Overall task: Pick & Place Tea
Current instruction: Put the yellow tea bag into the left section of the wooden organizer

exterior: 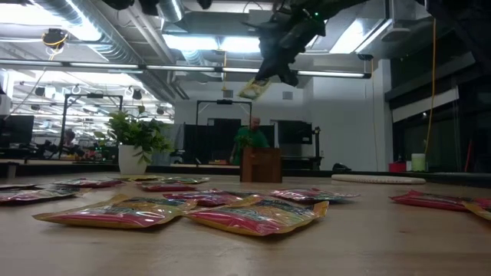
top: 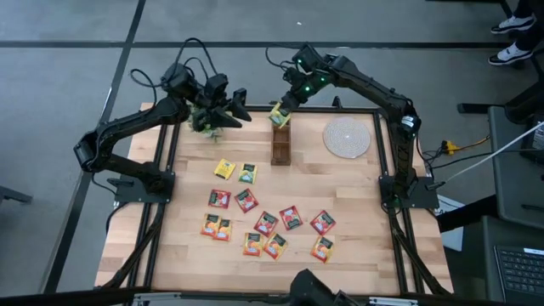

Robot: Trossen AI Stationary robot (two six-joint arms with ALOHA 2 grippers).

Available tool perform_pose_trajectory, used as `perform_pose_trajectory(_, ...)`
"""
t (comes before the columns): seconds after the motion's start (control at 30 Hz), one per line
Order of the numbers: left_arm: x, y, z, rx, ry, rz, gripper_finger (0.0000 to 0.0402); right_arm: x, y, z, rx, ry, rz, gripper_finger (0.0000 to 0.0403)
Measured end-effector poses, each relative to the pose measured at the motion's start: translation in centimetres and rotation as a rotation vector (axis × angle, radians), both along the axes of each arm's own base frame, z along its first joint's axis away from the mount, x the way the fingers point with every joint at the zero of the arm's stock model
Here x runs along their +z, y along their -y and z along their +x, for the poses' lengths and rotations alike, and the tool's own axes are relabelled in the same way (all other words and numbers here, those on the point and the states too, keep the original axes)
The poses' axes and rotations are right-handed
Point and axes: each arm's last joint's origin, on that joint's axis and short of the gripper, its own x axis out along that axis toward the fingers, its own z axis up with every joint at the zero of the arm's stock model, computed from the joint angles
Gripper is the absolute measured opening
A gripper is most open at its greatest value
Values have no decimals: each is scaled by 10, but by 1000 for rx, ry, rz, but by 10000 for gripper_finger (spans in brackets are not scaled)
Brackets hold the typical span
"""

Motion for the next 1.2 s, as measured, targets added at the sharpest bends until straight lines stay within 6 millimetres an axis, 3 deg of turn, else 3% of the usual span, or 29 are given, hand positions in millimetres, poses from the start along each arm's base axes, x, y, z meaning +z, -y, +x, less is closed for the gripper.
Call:
perform_pose_trajectory(0.23, -19, -5, 6, 89, -109, -34, 175, 3, -14, 3, 176, 57, 13, 0)
perform_pose_trajectory(0.43, -22, -6, 7, 105, -132, -41, 175, 10, -33, 10, 267, 81, -23, 0)
perform_pose_trajectory(0.6, -24, -6, 7, 108, -135, -28, 175, 34, -53, 15, 346, 126, -78, 0)
perform_pose_trajectory(0.87, -30, 0, 11, 106, -172, -18, 175, 90, -89, 11, 430, 231, -203, 0)
perform_pose_trajectory(1.0, -31, 7, 16, 92, -160, 5, 175, 101, -100, 10, 432, 282, -224, 0)
perform_pose_trajectory(1.2, -33, 15, 23, 123, -149, 48, 175, 102, -111, 12, 433, 267, -209, 0)
